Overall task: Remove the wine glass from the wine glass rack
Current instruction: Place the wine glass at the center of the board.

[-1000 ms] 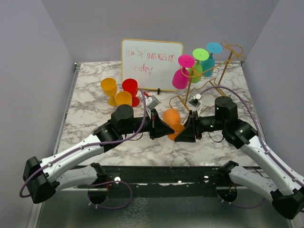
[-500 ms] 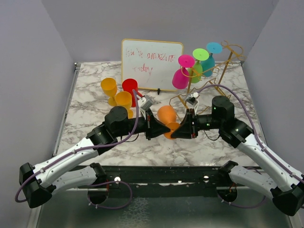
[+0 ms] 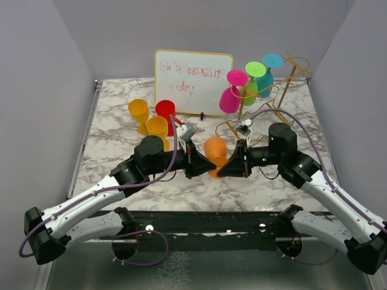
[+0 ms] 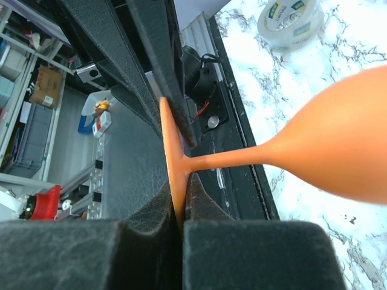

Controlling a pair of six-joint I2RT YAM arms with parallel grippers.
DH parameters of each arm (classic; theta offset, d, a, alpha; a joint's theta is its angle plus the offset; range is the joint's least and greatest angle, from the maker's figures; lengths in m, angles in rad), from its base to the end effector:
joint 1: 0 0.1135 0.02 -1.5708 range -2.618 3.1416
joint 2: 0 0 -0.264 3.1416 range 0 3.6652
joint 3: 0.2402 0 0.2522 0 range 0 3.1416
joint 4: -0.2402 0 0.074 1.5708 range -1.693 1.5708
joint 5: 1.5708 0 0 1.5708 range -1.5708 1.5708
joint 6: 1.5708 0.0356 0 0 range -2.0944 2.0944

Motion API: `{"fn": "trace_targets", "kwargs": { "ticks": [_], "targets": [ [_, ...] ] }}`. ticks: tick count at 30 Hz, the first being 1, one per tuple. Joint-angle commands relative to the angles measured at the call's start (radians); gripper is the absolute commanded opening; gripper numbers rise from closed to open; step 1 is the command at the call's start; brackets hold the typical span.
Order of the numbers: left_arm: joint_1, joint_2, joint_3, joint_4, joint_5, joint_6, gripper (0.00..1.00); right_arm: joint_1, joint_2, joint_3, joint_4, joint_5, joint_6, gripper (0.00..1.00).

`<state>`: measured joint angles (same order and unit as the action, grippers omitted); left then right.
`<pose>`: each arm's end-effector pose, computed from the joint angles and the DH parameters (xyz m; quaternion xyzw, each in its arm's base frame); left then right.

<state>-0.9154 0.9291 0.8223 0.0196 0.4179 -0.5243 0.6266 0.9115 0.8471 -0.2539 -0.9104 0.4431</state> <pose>0.1215 -0.1817 0.3493 0.2776 0.6802 -0.5507 0.3961 0.1436 0.1387 0.3363 -0.3233 0.7011 0.5748 0.2713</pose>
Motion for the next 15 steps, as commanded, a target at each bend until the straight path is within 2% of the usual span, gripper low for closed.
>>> {"fn": "trace_targets", "kwargs": {
  "ticks": [1, 4, 6, 9, 15],
  "targets": [
    [-0.001, -0.009, 0.023, -0.07, -0.109, 0.03, 0.21, 0.015, -0.002, -0.013, 0.017, 0.008, -0.017, 0.01],
    [-0.001, -0.022, 0.042, -0.128, -0.156, 0.05, 0.49, 0.017, 0.004, -0.006, -0.006, 0.024, -0.046, 0.01],
    [0.0, -0.04, 0.054, -0.167, -0.191, 0.066, 0.63, 0.023, 0.01, -0.002, -0.021, 0.031, -0.064, 0.01],
    [0.0, -0.064, 0.071, -0.235, -0.255, 0.093, 0.74, 0.035, 0.022, -0.001, -0.032, 0.045, -0.078, 0.01],
    [0.0, -0.104, 0.114, -0.364, -0.37, 0.139, 0.84, 0.111, 0.031, -0.004, -0.069, 0.172, -0.141, 0.01]
  ]
}}
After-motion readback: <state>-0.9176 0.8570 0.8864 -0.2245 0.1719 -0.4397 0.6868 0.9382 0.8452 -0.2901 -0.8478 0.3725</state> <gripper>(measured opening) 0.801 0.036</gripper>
